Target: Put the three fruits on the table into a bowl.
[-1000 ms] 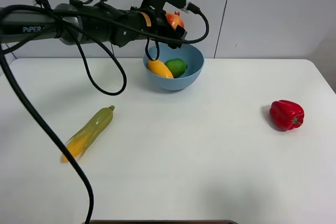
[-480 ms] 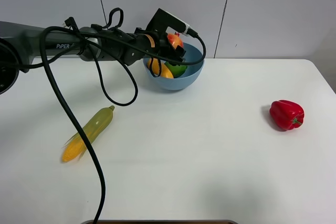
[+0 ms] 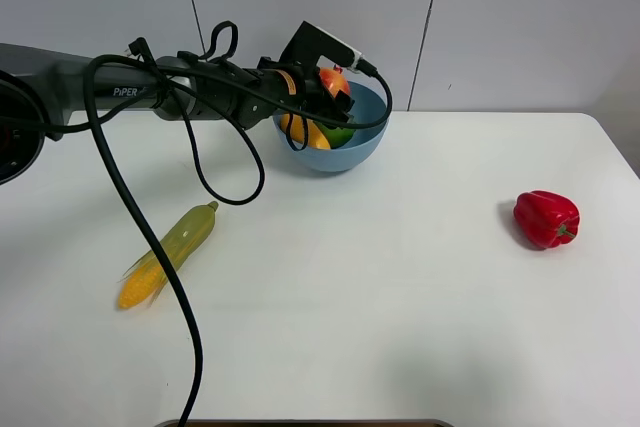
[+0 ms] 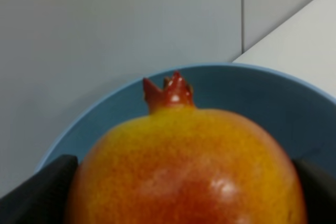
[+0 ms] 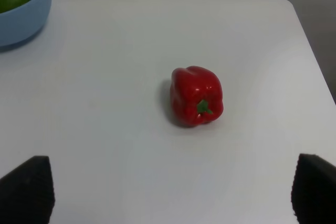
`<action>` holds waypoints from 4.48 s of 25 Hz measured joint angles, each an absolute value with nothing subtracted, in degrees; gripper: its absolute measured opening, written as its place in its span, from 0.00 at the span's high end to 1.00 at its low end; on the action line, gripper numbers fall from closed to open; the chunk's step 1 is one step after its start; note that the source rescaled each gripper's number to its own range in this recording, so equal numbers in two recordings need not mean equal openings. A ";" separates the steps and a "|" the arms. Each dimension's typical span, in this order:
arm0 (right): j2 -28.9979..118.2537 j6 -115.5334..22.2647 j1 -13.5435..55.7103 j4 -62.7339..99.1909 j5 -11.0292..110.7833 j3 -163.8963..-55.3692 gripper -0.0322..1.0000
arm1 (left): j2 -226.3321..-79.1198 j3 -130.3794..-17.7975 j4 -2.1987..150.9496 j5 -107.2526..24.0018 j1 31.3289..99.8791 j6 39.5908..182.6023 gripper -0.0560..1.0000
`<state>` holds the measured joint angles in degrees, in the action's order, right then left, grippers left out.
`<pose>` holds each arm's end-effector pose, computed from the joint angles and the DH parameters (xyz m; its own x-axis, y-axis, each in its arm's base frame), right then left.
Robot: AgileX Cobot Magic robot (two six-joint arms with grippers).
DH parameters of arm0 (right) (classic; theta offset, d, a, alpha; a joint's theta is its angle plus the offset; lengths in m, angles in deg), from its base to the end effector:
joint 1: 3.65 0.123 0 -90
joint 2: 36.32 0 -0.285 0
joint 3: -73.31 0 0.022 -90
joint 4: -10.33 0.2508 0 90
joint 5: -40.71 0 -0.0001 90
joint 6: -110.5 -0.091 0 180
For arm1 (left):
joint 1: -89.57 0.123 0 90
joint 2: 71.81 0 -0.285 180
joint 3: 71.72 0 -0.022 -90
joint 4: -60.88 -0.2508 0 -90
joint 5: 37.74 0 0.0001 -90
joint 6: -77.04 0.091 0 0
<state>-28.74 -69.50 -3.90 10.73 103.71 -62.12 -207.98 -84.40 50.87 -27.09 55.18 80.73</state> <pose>-0.0156 0.0006 0.2931 -0.4250 0.0050 -0.9052 0.0001 1.0000 0.0055 0.4197 -0.2908 0.1647 -0.1757 0.4036 -0.8979 0.6480 0.7340 0.2032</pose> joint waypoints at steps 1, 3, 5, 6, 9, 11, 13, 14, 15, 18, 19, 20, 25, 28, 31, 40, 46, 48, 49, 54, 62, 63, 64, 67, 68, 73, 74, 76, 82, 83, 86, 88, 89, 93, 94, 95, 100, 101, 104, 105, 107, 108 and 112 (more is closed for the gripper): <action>-28.74 -69.50 -3.90 10.73 103.71 -62.12 0.09 | -207.98 -84.40 50.87 -27.04 55.18 80.73 0.95; -28.74 -69.50 -3.90 10.73 103.71 -62.12 0.09 | -207.98 -84.40 50.87 -26.73 55.18 80.73 0.95; -28.74 -69.50 -3.90 10.73 103.71 -62.12 0.09 | -207.98 -84.40 50.87 -26.46 55.22 80.73 0.88; -28.74 -69.50 -3.90 10.73 103.71 -62.12 0.09 | -207.98 -84.40 50.87 -26.27 55.22 80.73 0.77; -28.74 -69.50 -3.90 10.73 103.71 -62.12 0.09 | -207.98 -84.40 50.87 -25.75 55.22 80.77 0.33; -28.74 -69.50 -3.90 10.73 103.71 -62.12 0.09 | -207.98 -84.40 50.87 -25.54 55.22 80.93 0.21; -28.74 -69.50 -3.90 10.73 103.71 -62.12 0.09 | -207.98 -84.40 50.87 -25.49 55.22 81.12 0.18; -28.74 -69.50 -3.90 10.73 103.71 -62.12 0.09 | -207.98 -84.40 50.87 -25.49 55.22 81.40 0.17; -28.74 -69.50 -3.90 10.73 103.71 -62.12 0.09 | -207.91 -84.40 50.87 -25.55 55.22 81.88 0.16; -28.74 -69.50 -3.90 10.73 103.71 -62.12 0.09 | -206.46 -84.40 50.87 -27.59 55.22 85.07 0.15; -28.74 -69.50 -3.90 10.73 103.71 -62.12 0.09 | -205.40 -84.40 50.87 -28.76 55.22 86.02 0.15; -28.74 -69.50 -3.90 10.73 103.71 -62.12 0.09 | -204.10 -84.40 50.81 -29.91 55.22 87.11 0.15; -28.74 -69.50 -3.90 10.73 103.71 -62.12 0.09 | -196.51 -84.46 50.48 -36.50 55.22 88.32 0.15; -28.74 -69.50 -3.90 10.73 103.71 -62.12 0.09 | -192.28 -84.46 50.48 -41.18 55.22 88.32 0.15; -28.74 -69.50 -3.90 10.73 103.71 -62.12 0.09 | -188.54 -84.46 50.48 -44.97 55.69 86.18 0.15; -28.74 -69.50 -3.90 10.73 103.71 -62.12 0.09 | -176.51 -84.46 46.31 -54.77 60.42 73.11 0.15; -28.74 -69.50 -3.90 10.73 103.71 -62.12 0.09 | -168.38 -84.46 44.09 -64.09 64.82 73.10 0.15; -28.74 -69.50 -3.90 10.73 103.71 -62.12 0.09 | -165.67 -84.46 43.61 -68.05 66.17 73.60 0.15; -28.74 -69.50 -3.90 10.73 103.71 -62.12 0.09 | -164.31 -84.46 43.61 -70.24 66.81 73.93 0.15; -28.74 -69.50 -3.90 10.73 103.71 -62.12 0.09 | -157.51 -84.46 43.61 -79.29 69.85 74.66 0.15; -28.74 -69.50 -3.90 10.73 103.71 -62.12 0.09 | -147.09 -84.50 43.03 -92.49 73.74 77.61 0.15; -28.74 -69.50 -3.90 10.73 103.71 -62.12 0.09 | -145.71 -84.50 43.03 -94.18 73.75 77.88 0.15; -28.74 -69.50 -3.90 10.73 103.71 -62.12 0.09 | -144.52 -84.31 43.03 -95.67 73.75 78.17 0.15; -28.74 -69.50 -3.90 10.73 103.71 -62.12 0.09 | -139.52 -82.22 43.03 -98.82 73.75 78.79 0.15; -28.74 -69.50 -3.90 10.73 103.71 -62.12 0.09 | -137.99 -81.13 43.03 -99.69 73.75 78.79 0.15; -28.74 -69.50 -3.90 10.73 103.71 -62.12 0.09 | -128.28 -74.90 43.03 -102.72 73.75 78.79 0.15; -28.74 -69.50 -3.90 10.73 103.71 -62.12 0.09 | -126.17 -73.78 43.03 -103.07 73.75 78.71 0.15; -28.74 -69.50 -3.90 10.73 103.71 -62.12 0.09 | -122.39 -71.02 43.03 -103.46 73.75 78.20 0.15; -28.74 -69.50 -3.90 10.73 103.71 -62.12 0.09 | -111.93 -61.45 42.50 -104.72 73.75 75.64 0.15; -28.74 -69.50 -3.90 10.73 103.71 -62.12 0.09 | -110.29 -59.64 42.21 -104.77 73.75 75.03 0.15; -28.74 -69.50 -3.90 10.73 103.71 -62.12 0.09 | -105.80 -54.36 42.08 -104.77 74.66 73.02 0.15; -28.74 -69.50 -3.90 10.73 103.71 -62.12 0.09 | -102.81 -51.03 42.77 -104.59 76.18 72.33 0.15; -28.74 -69.50 -3.90 10.73 103.71 -62.12 0.09 | -101.65 -49.40 43.67 -104.48 77.02 72.18 0.15; -28.74 -69.50 -3.90 10.73 103.71 -62.12 0.09 | -96.94 -44.31 47.91 -102.73 80.39 71.81 0.15; -28.74 -69.50 -3.90 10.73 103.71 -62.12 0.09 | -95.88 -43.07 48.59 -102.31 81.12 71.69 0.15; -28.74 -69.50 -3.90 10.73 103.71 -62.12 0.09 | -94.89 -41.96 48.94 -102.01 81.95 71.69 0.15; -28.74 -69.50 -3.90 10.73 103.71 -62.12 0.09 | -90.71 -34.50 52.22 -101.69 84.63 71.67 0.15; -28.74 -69.50 -3.90 10.73 103.71 -62.12 0.09 | -89.82 -32.95 53.50 -101.69 84.74 71.67 0.15; -28.74 -69.50 -3.90 10.73 103.71 -62.12 0.09 | -87.38 -29.19 55.28 -101.31 84.79 71.63 0.15; -28.74 -69.50 -3.90 10.73 103.71 -62.12 0.09 | -86.59 -28.09 55.34 -100.83 84.79 71.63 0.15; -28.74 -69.50 -3.90 10.73 103.71 -62.12 0.09 | -85.05 -26.06 55.46 -99.39 84.79 71.63 0.15; -28.74 -69.50 -3.90 10.73 103.71 -62.12 0.09 | -84.18 -24.97 55.50 -99.08 84.79 71.63 0.15; -28.74 -69.50 -3.90 10.73 103.71 -62.12 0.09 | -81.30 -21.59 55.50 -98.67 84.79 71.63 0.15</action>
<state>-28.74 -69.50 -3.90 10.73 103.71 -62.12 -81.30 -21.59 55.50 -98.67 84.79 71.63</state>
